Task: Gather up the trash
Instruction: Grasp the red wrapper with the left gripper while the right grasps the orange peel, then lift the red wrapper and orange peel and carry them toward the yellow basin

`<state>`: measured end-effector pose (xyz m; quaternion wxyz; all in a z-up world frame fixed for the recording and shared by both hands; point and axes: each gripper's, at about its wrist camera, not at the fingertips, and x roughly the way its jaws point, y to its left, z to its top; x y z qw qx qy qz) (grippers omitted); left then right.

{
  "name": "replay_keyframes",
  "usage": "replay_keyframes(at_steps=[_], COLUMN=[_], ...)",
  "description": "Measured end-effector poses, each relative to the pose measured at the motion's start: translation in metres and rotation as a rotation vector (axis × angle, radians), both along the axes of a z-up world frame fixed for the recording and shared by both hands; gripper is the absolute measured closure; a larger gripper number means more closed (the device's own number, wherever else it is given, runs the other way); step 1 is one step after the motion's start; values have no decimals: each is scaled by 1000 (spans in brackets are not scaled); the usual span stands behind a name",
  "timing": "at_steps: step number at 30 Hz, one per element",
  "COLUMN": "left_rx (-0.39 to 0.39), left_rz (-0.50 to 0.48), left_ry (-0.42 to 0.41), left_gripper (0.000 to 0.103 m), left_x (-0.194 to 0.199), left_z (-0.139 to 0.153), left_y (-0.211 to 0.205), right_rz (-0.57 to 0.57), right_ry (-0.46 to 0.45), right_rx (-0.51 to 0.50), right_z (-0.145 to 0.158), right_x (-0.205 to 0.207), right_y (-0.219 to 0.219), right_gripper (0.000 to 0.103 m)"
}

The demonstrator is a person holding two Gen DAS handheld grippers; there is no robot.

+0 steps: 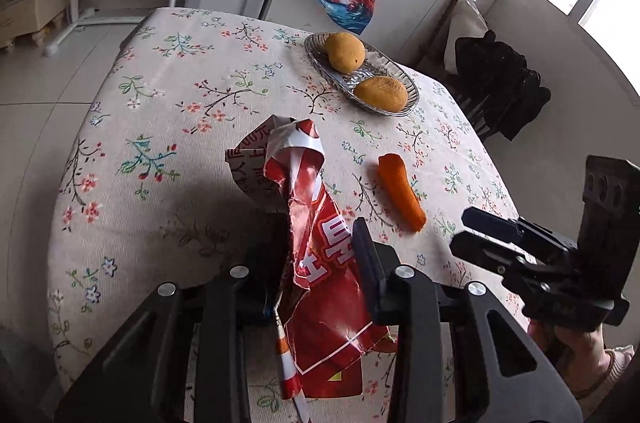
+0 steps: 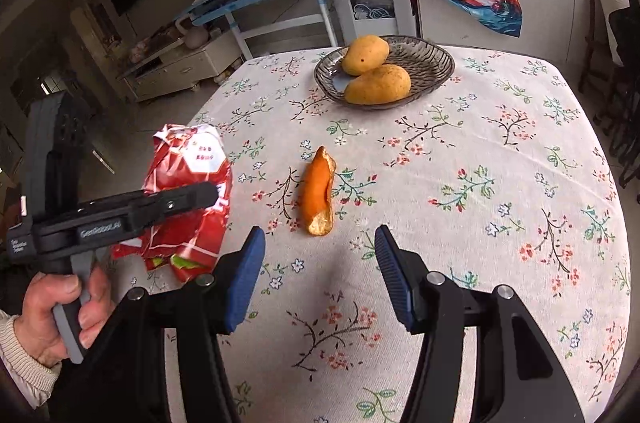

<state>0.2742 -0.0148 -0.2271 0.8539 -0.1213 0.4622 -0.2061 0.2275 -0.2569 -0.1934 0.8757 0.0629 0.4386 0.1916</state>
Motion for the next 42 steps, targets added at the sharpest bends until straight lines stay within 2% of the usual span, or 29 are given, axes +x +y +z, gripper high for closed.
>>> replay_keyframes(at_steps=[5, 12, 15, 16, 17, 20, 26, 30, 31, 34, 38, 42], left_rx=[5, 34, 46, 50, 53, 41, 85, 130, 141, 160, 156, 91], left_rz=[-7, -14, -7, -3, 4, 16, 24, 30, 28, 18, -5, 1], left_ry=[1, -18, -23, -24, -26, -22, -48, -87, -95, -119, -135, -105], left_gripper=[53, 43, 43, 44, 49, 61, 66, 71, 76, 77, 87, 97], left_x=[-16, -22, -24, -25, -26, -27, -46, -66, -71, -86, -102, -110], left_z=[-2, -1, 0, 0, 0, 0, 8, 21, 24, 35, 46, 47], left_y=[8, 3, 2, 2, 2, 5, 3, 1, 0, -3, -7, -1], right_rz=[4, -5, -5, -5, -2, 6, 17, 4, -2, -22, -49, -70], right_ry=[22, 24, 16, 13, 13, 21, 31, 25, 23, 18, 8, -1], right_rx=[-10, -33, -59, -64, -63, -62, -36, 2, 14, 48, 88, 119], right_z=[-12, -15, -16, -16, -16, -17, -11, -1, 1, 7, 17, 22], right_x=[21, 34, 36, 35, 35, 32, 12, -6, -13, -30, -57, -83], right_y=[14, 22, 24, 24, 24, 22, 17, 10, 7, 0, -11, -20], right_gripper=[48, 51, 58, 61, 69, 82, 83, 83, 83, 83, 83, 83])
